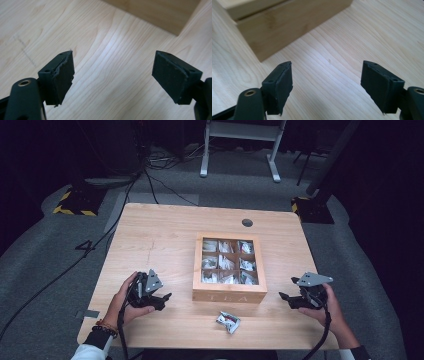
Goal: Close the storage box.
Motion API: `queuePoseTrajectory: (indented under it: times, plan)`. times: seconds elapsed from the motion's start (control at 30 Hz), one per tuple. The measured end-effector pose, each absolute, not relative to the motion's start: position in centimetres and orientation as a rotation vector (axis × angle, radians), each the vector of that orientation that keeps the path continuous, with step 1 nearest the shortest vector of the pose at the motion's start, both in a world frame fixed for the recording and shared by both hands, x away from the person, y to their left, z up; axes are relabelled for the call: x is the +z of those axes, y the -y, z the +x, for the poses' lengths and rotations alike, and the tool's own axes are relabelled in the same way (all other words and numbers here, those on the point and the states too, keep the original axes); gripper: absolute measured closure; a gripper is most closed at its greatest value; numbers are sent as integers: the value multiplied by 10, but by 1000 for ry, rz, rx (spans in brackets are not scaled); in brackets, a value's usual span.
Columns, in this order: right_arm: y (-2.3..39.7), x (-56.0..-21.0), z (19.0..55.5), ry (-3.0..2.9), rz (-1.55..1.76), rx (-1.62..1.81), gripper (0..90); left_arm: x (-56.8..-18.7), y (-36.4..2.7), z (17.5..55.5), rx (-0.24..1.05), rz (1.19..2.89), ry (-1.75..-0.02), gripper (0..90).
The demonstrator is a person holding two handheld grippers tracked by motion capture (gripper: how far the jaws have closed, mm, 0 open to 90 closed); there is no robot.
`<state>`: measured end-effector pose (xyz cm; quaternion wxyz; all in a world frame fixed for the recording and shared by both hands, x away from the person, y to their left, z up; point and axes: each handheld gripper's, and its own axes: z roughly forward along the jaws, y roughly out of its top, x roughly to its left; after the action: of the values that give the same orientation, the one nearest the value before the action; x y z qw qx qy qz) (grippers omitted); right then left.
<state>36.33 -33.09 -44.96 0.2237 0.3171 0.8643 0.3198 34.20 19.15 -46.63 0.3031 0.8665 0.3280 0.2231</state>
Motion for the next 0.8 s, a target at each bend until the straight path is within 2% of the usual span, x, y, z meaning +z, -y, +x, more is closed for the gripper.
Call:
queuePoseTrajectory:
  times: [0.43, 0.6, 0.67, 0.8]
  plan:
    - [366, -481, 366, -2353, 1051, 883, 254, -493, -217, 343, 527, 2320, -961, 172]
    - [376, -489, 365, -2328, 1099, 902, 248, -497, -225, 344, 466, 2265, -1002, 172]
    - [379, -492, 364, -2315, 1123, 898, 240, -502, -230, 345, 398, 2208, -1023, 171]
    - [382, -496, 363, -2298, 1124, 878, 206, -504, -233, 345, 386, 2189, -1020, 166]
